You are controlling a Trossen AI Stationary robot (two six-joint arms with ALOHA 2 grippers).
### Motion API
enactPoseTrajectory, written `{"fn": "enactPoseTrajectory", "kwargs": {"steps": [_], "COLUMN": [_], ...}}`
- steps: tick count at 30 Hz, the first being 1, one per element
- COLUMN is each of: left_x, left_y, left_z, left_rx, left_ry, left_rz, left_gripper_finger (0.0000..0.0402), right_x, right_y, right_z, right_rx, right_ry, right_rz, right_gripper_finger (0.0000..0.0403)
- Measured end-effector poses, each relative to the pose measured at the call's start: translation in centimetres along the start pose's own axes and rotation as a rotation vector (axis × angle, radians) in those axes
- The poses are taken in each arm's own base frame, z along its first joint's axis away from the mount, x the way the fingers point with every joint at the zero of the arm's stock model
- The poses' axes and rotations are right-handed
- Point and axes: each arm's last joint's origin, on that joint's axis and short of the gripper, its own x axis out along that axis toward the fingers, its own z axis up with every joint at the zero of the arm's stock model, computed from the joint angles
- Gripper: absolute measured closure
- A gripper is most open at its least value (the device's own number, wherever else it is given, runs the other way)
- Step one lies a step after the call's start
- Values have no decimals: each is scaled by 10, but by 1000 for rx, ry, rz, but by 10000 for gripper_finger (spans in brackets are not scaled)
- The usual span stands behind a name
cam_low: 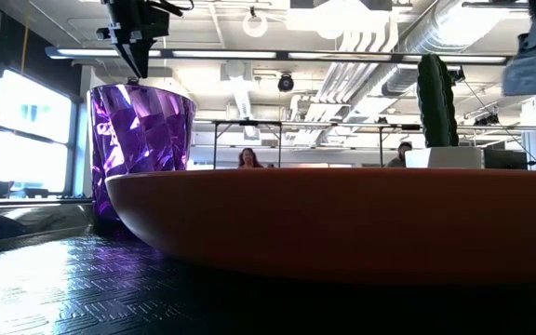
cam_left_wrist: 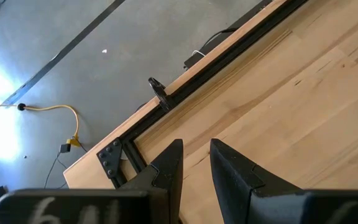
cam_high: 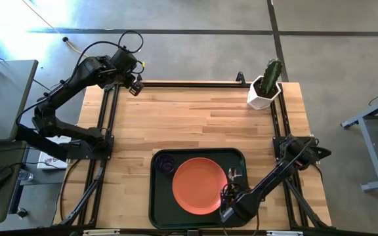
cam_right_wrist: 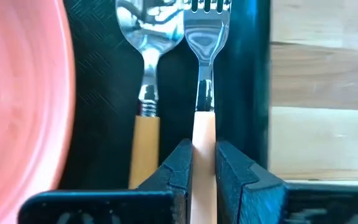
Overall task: Pick and place plate/cup/fork/spoon on tray
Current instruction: Put the orange fork on the black tray to the right of the yellow spoon
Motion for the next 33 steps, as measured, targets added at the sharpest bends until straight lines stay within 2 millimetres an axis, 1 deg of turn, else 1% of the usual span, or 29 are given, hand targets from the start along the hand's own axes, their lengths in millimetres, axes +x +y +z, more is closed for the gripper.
{"fn": "enactPoseTrajectory", "kwargs": {"steps": [5, 17, 33], "left_x": [0, 0, 0], "left_y": [0, 0, 0], "left_z": [0, 0, 0], "left_rx": [6, 33, 31], "left_ry": [0, 0, 0], "left_rz": [0, 0, 0], "left_gripper_finger": [330, 330, 330], "right_x": [10, 10, 11], "right_y": [4, 3, 4], "right_z": [-3, -1, 0], "right_rx": [14, -3, -20], "right_ry": [51, 45, 43], "right_rz": [24, 4, 6], "right_gripper_finger": [378, 374, 307]}}
